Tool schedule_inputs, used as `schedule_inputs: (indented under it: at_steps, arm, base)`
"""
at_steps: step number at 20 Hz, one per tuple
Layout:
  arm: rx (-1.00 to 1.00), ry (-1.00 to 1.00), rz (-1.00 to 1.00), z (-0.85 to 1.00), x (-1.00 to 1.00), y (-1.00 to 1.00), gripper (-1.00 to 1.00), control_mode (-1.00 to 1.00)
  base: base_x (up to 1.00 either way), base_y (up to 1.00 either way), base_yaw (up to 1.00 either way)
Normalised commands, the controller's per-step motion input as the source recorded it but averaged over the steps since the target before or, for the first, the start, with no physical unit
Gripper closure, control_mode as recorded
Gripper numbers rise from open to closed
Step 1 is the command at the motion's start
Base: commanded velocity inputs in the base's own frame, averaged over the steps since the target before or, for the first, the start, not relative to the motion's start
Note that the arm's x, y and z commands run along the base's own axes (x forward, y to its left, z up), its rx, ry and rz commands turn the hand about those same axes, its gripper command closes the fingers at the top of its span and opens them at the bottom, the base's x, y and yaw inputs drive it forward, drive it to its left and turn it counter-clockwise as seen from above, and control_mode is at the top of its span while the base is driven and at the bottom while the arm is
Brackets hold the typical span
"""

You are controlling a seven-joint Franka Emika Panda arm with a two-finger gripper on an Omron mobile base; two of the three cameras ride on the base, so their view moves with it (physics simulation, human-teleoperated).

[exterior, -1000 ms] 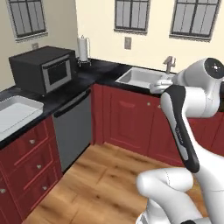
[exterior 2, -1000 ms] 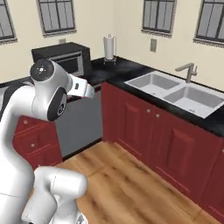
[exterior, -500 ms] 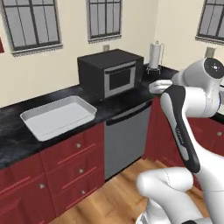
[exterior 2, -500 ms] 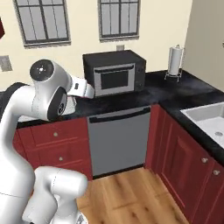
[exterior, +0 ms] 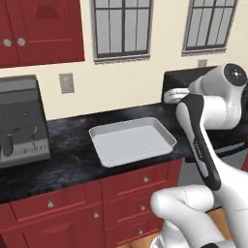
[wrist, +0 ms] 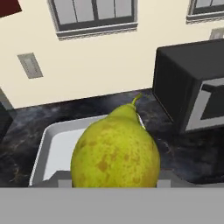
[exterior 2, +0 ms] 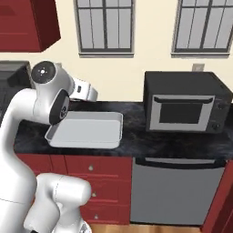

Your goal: Pick the pear and banana from the fridge and place them inside the tupperware on the counter.

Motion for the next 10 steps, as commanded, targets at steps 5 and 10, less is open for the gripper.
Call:
schedule_inputs:
  at_steps: [5, 10]
  arm:
    - [0.00, 0.00, 0.00, 0.00, 0.00, 0.00, 1.00, 1.00]
    - [-0.04, 0.01, 0.00, -0.40, 0.00, 0.00, 1.00, -1.00]
  base:
    - [0.37, 0.29, 0.39]
    - [0.00, 0.04, 0.08]
